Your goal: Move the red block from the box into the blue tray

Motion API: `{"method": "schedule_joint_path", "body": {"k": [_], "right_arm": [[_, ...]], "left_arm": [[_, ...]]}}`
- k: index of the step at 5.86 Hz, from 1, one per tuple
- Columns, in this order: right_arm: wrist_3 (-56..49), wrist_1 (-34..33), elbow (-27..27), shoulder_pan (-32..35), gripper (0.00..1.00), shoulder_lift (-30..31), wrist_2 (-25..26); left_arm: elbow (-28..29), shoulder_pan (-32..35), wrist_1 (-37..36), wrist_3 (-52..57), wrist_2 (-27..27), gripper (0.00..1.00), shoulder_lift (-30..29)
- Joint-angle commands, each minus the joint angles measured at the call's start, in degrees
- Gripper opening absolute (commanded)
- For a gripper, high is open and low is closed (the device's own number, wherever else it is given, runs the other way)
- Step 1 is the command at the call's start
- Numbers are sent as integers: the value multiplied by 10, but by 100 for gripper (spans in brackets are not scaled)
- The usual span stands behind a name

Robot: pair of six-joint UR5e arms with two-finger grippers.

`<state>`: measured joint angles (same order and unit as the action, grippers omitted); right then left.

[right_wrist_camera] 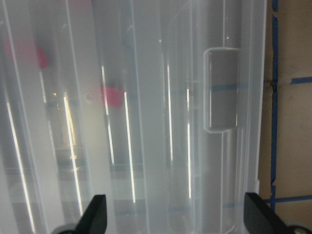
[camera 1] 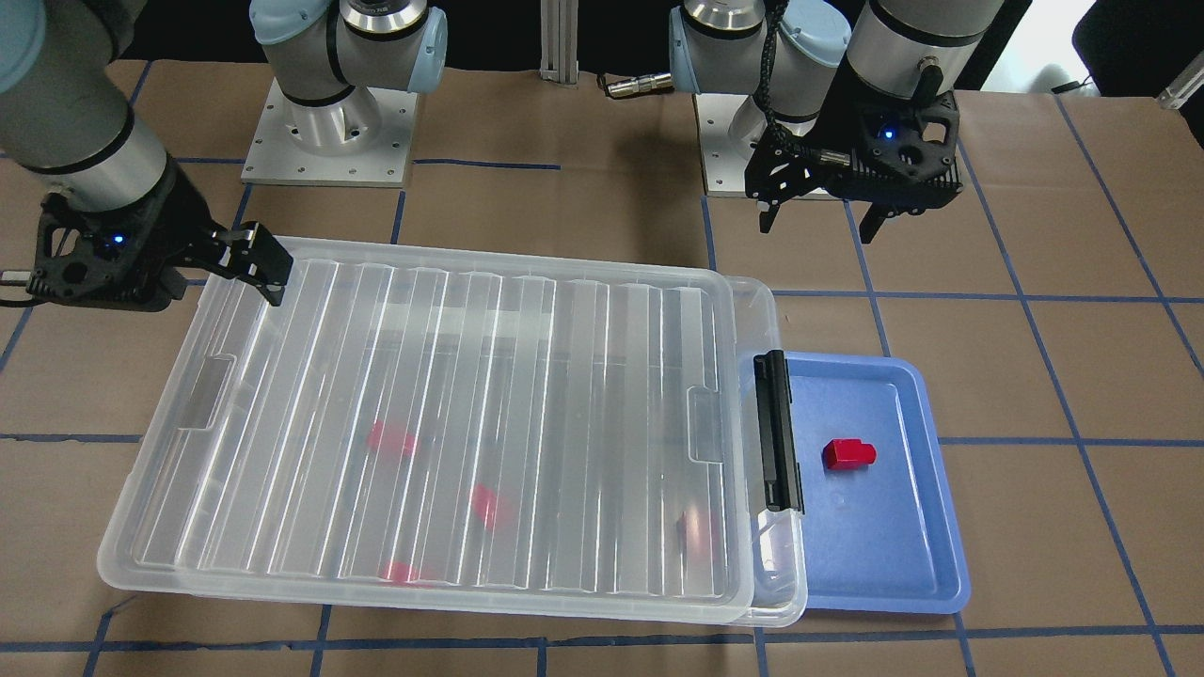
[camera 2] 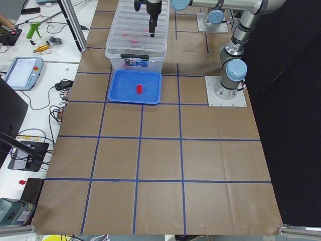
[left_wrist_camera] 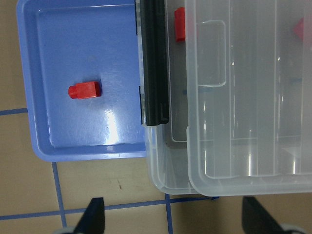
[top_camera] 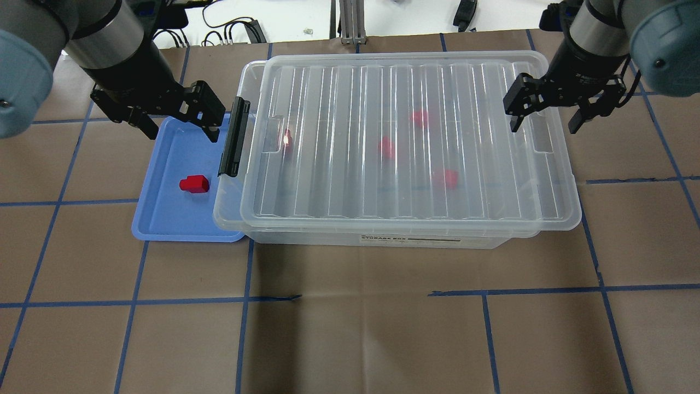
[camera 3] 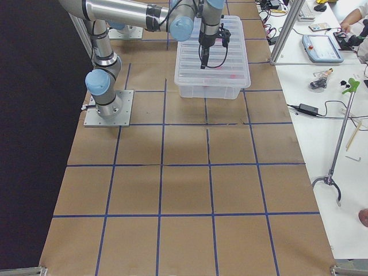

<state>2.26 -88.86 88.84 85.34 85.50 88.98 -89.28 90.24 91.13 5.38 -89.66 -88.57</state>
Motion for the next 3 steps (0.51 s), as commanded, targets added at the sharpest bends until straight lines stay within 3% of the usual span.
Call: {"method": "schedule_joint_path", "body": {"k": [1, 3], "right_arm": [[82, 77, -54, 29, 100, 1, 0], [96, 87, -58, 44, 100, 1, 2]], "left_arm": [[-1, -2, -1, 2, 3, 98, 0], [-5, -2, -2, 3, 1, 98, 0]]}}
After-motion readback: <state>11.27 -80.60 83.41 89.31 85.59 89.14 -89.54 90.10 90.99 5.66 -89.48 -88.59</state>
